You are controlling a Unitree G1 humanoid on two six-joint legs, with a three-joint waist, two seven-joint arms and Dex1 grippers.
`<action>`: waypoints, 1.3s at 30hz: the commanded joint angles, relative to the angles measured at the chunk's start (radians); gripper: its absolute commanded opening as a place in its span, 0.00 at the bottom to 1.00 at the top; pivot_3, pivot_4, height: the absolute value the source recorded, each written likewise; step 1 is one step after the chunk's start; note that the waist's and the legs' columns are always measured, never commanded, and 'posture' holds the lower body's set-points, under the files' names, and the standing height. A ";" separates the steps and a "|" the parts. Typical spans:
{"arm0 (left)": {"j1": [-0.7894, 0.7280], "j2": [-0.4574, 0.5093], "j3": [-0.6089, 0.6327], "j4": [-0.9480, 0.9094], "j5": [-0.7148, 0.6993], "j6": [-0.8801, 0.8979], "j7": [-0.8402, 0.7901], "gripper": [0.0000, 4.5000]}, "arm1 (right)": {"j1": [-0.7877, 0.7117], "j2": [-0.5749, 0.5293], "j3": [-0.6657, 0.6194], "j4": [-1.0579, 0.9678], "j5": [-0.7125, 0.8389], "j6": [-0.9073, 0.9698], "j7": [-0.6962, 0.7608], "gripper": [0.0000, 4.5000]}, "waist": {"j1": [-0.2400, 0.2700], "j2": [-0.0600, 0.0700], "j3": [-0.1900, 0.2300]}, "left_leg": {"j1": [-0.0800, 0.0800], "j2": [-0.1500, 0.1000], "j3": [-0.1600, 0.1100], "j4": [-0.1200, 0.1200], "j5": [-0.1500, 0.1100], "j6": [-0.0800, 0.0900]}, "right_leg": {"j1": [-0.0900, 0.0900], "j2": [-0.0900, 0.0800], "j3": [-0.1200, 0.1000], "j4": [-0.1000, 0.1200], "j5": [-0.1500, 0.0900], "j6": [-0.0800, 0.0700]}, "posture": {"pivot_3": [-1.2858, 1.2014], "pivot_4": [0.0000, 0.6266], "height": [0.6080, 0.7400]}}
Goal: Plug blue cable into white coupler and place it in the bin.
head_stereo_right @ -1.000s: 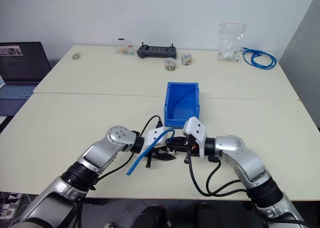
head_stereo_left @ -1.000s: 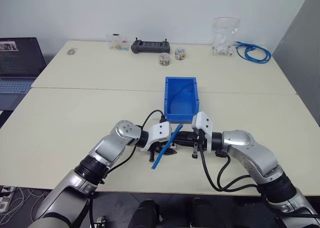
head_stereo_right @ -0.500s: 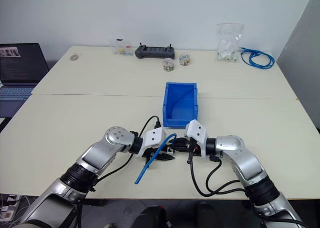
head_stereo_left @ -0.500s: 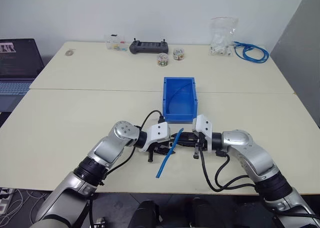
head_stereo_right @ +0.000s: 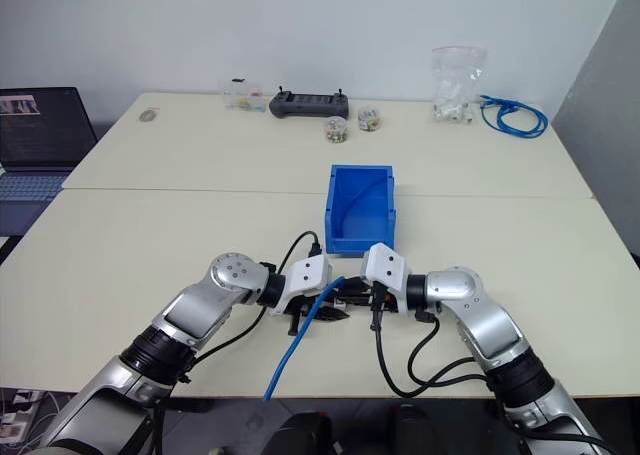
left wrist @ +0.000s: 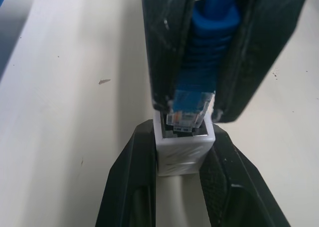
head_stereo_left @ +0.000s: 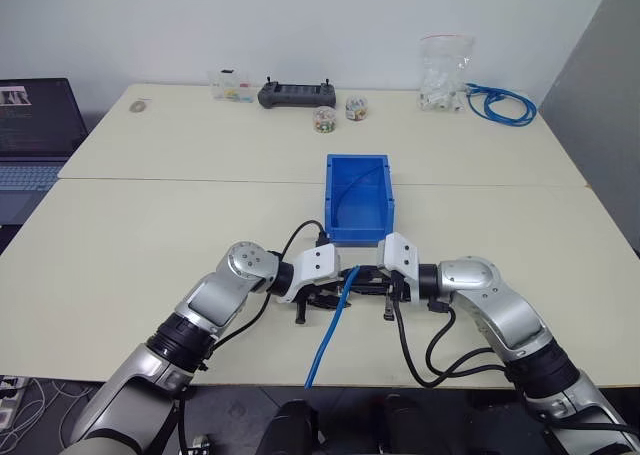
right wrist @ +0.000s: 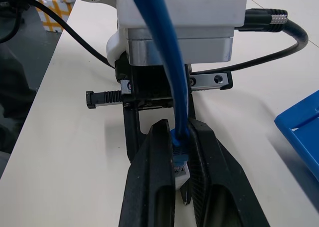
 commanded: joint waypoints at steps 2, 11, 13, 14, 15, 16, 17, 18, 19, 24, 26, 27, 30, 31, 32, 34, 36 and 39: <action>0.021 0.008 -0.016 0.010 0.030 0.003 -0.016 0.18 | 0.000 -0.005 0.025 0.030 -0.016 0.021 0.036 0.02 | 0.000 0.000 0.000 | 0.000 0.000 0.000 0.000 0.000 0.000 | 0.000 0.000 0.000 0.000 0.000 0.000 | 0.52 0.24 1.00; 0.017 -0.001 -0.016 0.019 0.039 -0.017 -0.027 0.18 | -0.040 0.010 0.049 0.067 0.022 0.090 0.119 0.02 | -0.002 0.000 -0.001 | 0.001 0.000 0.000 0.000 0.000 0.000 | 0.001 0.000 0.000 0.000 0.000 -0.001 | 0.52 0.24 1.00; 0.017 -0.002 -0.014 0.020 0.041 -0.020 -0.028 0.18 | -0.054 0.016 0.055 0.098 0.013 0.081 0.131 0.02 | -0.003 0.000 -0.002 | 0.001 0.000 0.000 0.000 0.000 0.000 | 0.001 0.000 0.000 0.000 0.001 -0.001 | 0.52 0.24 1.00; 0.017 -0.002 -0.013 0.018 0.041 -0.020 -0.030 0.18 | -0.060 0.018 0.057 0.110 0.008 0.075 0.135 0.02 | -0.004 0.000 -0.002 | 0.001 0.000 0.000 0.000 0.000 0.000 | 0.001 0.000 0.000 0.000 0.001 -0.001 | 0.52 0.24 1.00; 0.017 -0.002 -0.011 0.017 0.041 -0.019 -0.030 0.18 | -0.066 0.021 0.058 0.123 0.002 0.068 0.139 0.02 | -0.005 0.000 -0.002 | 0.001 0.000 0.000 0.000 0.000 0.000 | 0.001 0.000 0.000 0.000 0.001 -0.001 | 0.52 0.24 1.00; 0.019 -0.002 -0.010 0.015 0.041 -0.018 -0.030 0.18 | -0.074 0.024 0.061 0.137 -0.007 0.056 0.141 0.02 | -0.006 0.000 -0.002 | 0.001 0.000 0.000 0.000 0.000 0.000 | 0.001 0.000 0.000 0.000 0.000 -0.001 | 0.52 0.24 1.00; 0.020 -0.002 -0.009 0.014 0.041 -0.017 -0.029 0.18 | -0.080 0.025 0.064 0.145 -0.016 0.044 0.146 0.02 | -0.008 0.000 -0.003 | 0.001 0.000 0.000 0.000 0.000 0.000 | 0.001 0.000 0.000 0.000 0.000 -0.001 | 0.52 0.24 1.00; 0.020 -0.003 -0.008 0.013 0.041 -0.016 -0.027 0.18 | -0.084 0.026 0.067 0.150 -0.023 0.034 0.150 0.02 | -0.009 0.000 -0.003 | 0.002 0.000 0.000 0.000 0.000 0.000 | 0.001 0.000 0.000 0.001 0.000 -0.001 | 0.52 0.24 1.00; 0.021 -0.003 -0.007 0.013 0.041 -0.015 -0.027 0.18 | -0.085 0.026 0.070 0.151 -0.027 0.029 0.154 0.02 | -0.010 0.000 -0.003 | 0.002 0.000 0.000 0.000 0.000 0.000 | 0.001 0.000 0.000 0.001 0.000 -0.001 | 0.52 0.24 1.00; 0.028 -0.005 0.001 0.006 0.041 -0.007 -0.021 0.18 | -0.061 0.026 0.097 0.128 -0.037 0.041 0.175 0.02 | -0.016 0.001 -0.005 | 0.002 0.000 0.000 0.000 0.000 0.000 | 0.001 0.000 0.000 0.001 0.000 -0.001 | 0.52 0.24 1.00; 0.029 -0.005 0.003 0.004 0.040 -0.005 -0.021 0.18 | -0.050 0.028 0.122 0.135 -0.049 0.050 0.183 0.02 | -0.016 0.001 -0.007 | 0.003 0.000 0.000 0.000 0.000 0.000 | 0.002 0.000 0.000 0.001 0.000 0.000 | 0.52 0.24 1.00; 0.030 -0.005 0.003 0.004 0.040 -0.004 -0.021 0.18 | -0.047 0.031 0.128 0.139 -0.048 0.059 0.185 0.02 | -0.016 0.001 -0.009 | 0.003 0.000 0.000 0.000 0.000 0.000 | 0.002 0.000 0.000 0.001 0.000 0.000 | 0.52 0.24 1.00; 0.029 -0.008 0.003 0.003 0.041 -0.002 -0.021 0.18 | -0.045 0.044 0.142 0.177 -0.049 0.094 0.190 0.02 | -0.016 0.001 -0.015 | 0.004 0.000 0.000 0.000 0.000 0.000 | 0.003 0.000 0.000 0.001 0.000 0.000 | 0.52 0.24 1.00; 0.029 -0.008 0.004 0.003 0.041 -0.002 -0.023 0.18 | -0.049 0.048 0.144 0.194 -0.051 0.105 0.191 0.02 | -0.017 0.002 -0.017 | 0.005 0.000 0.000 -0.001 0.000 0.000 | 0.003 0.000 0.000 0.001 0.000 0.000 | 0.52 0.24 1.00; 0.030 -0.008 0.005 0.003 0.041 -0.003 -0.025 0.18 | -0.052 0.051 0.145 0.204 -0.053 0.111 0.192 0.02 | -0.018 0.002 -0.019 | 0.005 0.000 0.000 -0.001 0.000 0.000 | 0.004 0.000 0.001 0.001 0.000 0.000 | 0.52 0.24 1.00; 0.029 -0.008 0.006 0.005 0.043 -0.004 -0.027 0.18 | -0.059 0.053 0.146 0.222 -0.058 0.124 0.193 0.02 | -0.020 0.002 -0.021 | 0.007 0.000 0.000 -0.001 0.000 0.000 | 0.005 0.000 0.001 0.001 -0.001 0.001 | 0.52 0.24 1.00; 0.028 -0.008 0.007 0.008 0.045 -0.005 -0.028 0.18 | -0.065 0.055 0.145 0.235 -0.061 0.133 0.194 0.02 | -0.021 0.002 -0.021 | 0.010 0.000 0.001 -0.002 0.000 0.000 | 0.008 0.000 0.001 0.000 -0.002 0.002 | 0.52 0.24 1.00; 0.029 -0.011 0.007 0.006 0.047 -0.004 -0.026 0.18 | -0.077 0.060 0.147 0.249 -0.062 0.143 0.197 0.02 | -0.021 0.002 -0.021 | 0.015 0.000 0.001 -0.003 -0.001 0.000 | 0.012 0.000 0.001 0.000 -0.004 0.002 | 0.52 0.24 1.00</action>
